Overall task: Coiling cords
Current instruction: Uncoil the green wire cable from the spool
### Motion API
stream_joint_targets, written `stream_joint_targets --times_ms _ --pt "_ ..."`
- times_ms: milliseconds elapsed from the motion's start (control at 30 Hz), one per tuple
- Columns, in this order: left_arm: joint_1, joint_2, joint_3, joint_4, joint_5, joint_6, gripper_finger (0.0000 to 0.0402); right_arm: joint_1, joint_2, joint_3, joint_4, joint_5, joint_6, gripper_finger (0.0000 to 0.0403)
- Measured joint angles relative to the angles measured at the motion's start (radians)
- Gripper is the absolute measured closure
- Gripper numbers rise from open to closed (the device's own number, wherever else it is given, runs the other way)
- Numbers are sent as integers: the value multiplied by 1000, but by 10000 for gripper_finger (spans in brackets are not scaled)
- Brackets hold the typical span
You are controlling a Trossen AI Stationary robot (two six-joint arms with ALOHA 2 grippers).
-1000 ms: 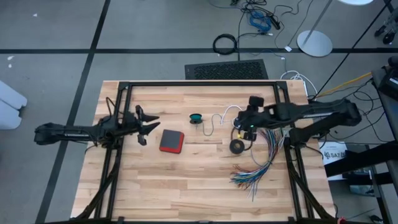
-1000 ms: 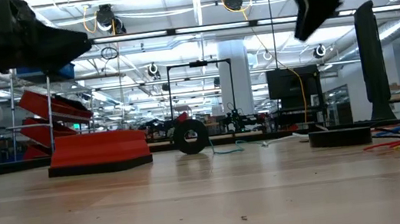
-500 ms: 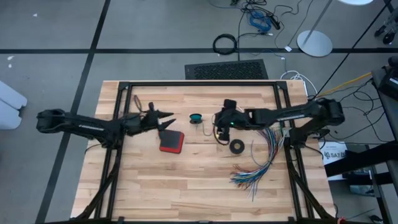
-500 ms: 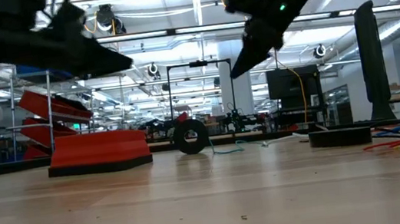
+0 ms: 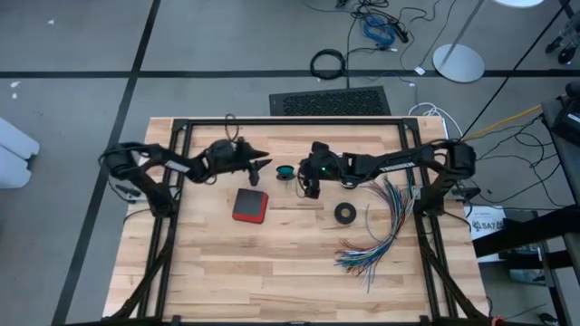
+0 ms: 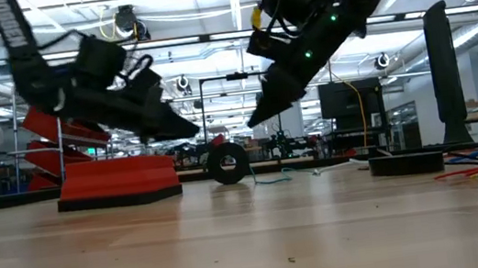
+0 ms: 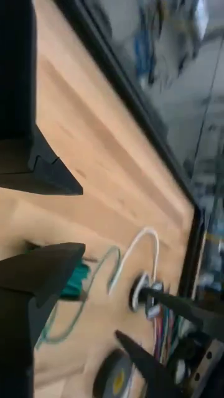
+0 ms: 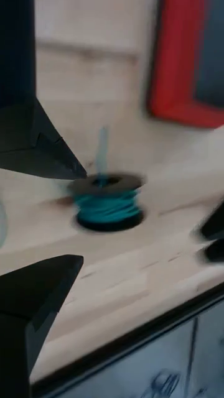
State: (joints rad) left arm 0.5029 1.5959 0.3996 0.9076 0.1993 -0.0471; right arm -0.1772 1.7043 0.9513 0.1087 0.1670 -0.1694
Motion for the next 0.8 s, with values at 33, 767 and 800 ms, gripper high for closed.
stream_joint_targets --times_ms 33,767,800 --pt "11 20 34 -31 48 0 259 -1 8 0 15 -25 4 206" --pt "21 99 255 -427 184 196 259 -33 168 -1 222 -100 8 264" --pt "21 99 255 -434 200 205 259 -33 171 -1 222 -103 8 276"
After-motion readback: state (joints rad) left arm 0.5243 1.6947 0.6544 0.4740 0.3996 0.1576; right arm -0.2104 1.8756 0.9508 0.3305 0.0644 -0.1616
